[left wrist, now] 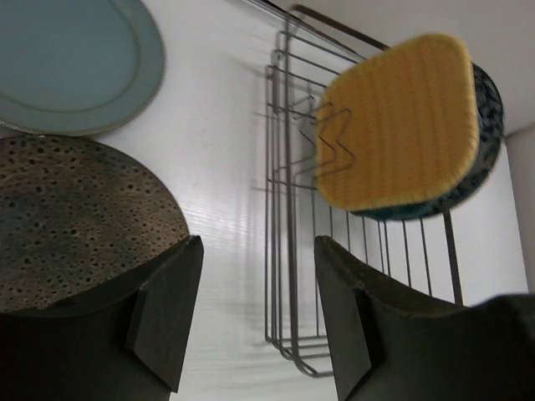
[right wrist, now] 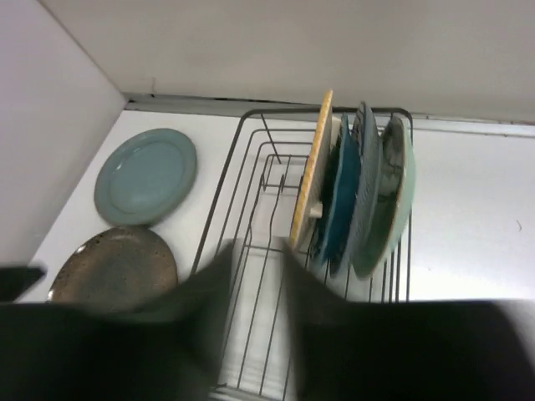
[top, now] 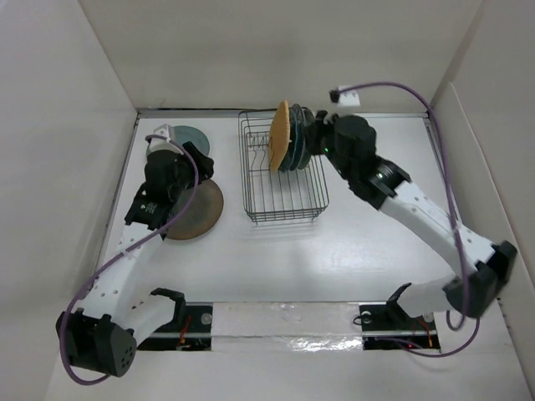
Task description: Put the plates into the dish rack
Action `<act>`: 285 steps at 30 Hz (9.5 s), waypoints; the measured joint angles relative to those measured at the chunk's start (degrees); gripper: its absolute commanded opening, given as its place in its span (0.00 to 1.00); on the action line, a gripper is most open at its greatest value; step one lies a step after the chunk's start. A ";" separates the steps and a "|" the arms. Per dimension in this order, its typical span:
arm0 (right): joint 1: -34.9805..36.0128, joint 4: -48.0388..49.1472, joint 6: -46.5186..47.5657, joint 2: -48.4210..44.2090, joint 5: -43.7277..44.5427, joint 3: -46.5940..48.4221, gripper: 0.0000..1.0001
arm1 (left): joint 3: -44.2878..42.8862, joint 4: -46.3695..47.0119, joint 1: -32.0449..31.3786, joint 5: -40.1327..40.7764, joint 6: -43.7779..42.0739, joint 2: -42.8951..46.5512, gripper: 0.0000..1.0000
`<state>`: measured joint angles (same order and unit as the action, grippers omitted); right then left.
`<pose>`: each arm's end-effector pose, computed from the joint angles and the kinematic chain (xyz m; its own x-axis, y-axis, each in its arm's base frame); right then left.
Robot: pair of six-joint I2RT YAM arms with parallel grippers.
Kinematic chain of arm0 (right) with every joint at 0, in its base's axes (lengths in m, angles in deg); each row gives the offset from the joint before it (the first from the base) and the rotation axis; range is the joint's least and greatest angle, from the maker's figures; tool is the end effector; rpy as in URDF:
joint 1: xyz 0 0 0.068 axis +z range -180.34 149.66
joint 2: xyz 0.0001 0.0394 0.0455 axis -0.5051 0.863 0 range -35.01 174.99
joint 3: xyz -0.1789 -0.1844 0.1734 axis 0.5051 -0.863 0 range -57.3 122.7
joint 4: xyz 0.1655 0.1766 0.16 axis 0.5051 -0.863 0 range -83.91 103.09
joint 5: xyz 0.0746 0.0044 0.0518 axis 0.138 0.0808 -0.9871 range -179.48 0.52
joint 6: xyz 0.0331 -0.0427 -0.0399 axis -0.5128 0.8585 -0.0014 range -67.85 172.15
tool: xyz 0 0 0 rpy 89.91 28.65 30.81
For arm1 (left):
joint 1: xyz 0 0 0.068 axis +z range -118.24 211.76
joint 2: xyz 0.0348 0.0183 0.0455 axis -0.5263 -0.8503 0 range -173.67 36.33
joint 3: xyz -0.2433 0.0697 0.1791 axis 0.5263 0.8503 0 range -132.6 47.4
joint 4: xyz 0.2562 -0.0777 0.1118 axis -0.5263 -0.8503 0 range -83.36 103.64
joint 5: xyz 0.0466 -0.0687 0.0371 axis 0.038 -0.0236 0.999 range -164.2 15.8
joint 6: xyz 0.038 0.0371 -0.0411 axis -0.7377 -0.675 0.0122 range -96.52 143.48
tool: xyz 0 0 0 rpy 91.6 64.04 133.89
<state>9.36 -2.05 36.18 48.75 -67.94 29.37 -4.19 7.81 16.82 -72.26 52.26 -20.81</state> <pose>0.3050 0.2278 0.4616 -0.2442 0.1299 -0.9610 -0.2609 0.9456 0.1941 0.2525 -0.0655 0.3754 -0.2756 -0.4244 -0.8625 0.1060 0.8784 -0.4661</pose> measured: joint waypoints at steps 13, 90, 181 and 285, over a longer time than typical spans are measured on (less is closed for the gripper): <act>3.50 13.00 -6.88 -31.58 -8.87 -42.82 0.03 | -5.07 3.69 24.92 -7.85 5.70 -20.87 0.55; 4.59 15.26 -6.05 -35.63 -8.98 -47.82 0.01 | -28.81 15.04 34.45 -17.49 7.69 -65.37 0.00; -3.67 51.47 -25.79 28.33 -53.02 -5.05 0.97 | -6.14 37.86 29.42 -41.24 26.56 -5.53 0.00; 4.98 -10.05 -8.15 40.37 20.79 28.83 0.79 | 6.49 -3.02 -11.98 -6.34 -12.41 3.85 0.35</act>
<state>14.35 -12.10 28.03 89.12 -47.16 58.20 2.30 4.80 4.84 -78.60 39.84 -16.97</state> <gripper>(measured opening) 0.682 0.353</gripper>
